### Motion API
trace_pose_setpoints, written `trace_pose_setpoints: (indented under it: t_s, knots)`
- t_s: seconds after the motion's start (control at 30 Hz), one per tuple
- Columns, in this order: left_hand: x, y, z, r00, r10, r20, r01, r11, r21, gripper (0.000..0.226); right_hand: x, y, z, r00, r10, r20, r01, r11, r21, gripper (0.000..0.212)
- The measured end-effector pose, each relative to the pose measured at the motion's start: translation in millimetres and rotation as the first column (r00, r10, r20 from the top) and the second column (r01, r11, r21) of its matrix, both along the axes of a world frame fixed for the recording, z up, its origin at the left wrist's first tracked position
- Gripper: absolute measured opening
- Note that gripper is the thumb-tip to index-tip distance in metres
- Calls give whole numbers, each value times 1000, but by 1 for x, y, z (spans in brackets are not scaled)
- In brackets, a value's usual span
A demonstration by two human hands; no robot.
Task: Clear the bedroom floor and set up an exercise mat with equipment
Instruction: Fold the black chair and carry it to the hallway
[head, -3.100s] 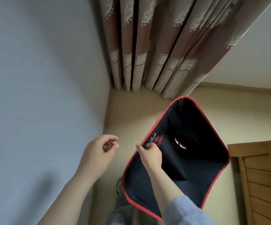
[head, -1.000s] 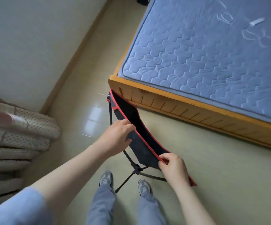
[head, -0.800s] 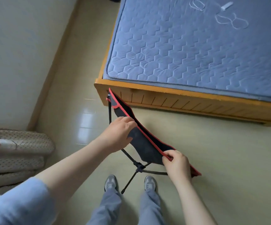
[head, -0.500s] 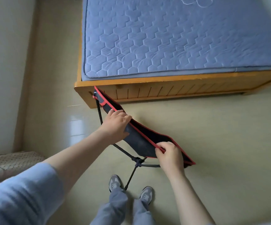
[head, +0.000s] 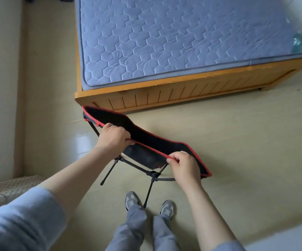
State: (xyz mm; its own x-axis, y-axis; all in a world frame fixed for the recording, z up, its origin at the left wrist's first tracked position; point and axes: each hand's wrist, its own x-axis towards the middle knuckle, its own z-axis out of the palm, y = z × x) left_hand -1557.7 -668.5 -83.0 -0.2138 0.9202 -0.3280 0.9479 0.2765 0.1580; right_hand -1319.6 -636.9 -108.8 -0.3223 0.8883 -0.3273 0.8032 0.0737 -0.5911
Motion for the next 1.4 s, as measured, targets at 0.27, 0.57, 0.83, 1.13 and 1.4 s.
trace_pose_setpoints:
  t_s: [0.27, 0.57, 0.83, 1.13, 1.4]
  knots:
    - [37, -21, 52, 983, 1, 184, -20, 995, 101, 24, 43, -10, 61, 990, -89, -112, 100, 990, 99, 10]
    - [96, -17, 151, 957, -84, 278, -15, 942, 335, 17, 108, 6, 177, 981, -70, -183, 135, 919, 370, 12]
    - [184, 26, 247, 896, -333, 294, 132, 831, 540, 22, 213, 25, 267, 959, -108, -260, 241, 792, 560, 9]
    - [289, 76, 304, 829, -491, 267, 207, 713, 670, 13, 321, 42, 318, 933, -164, -321, 342, 683, 645, 12]
    - [352, 147, 315, 710, -658, 251, 313, 615, 724, 18, 385, 81, 333, 906, -279, -319, 424, 574, 701, 10]
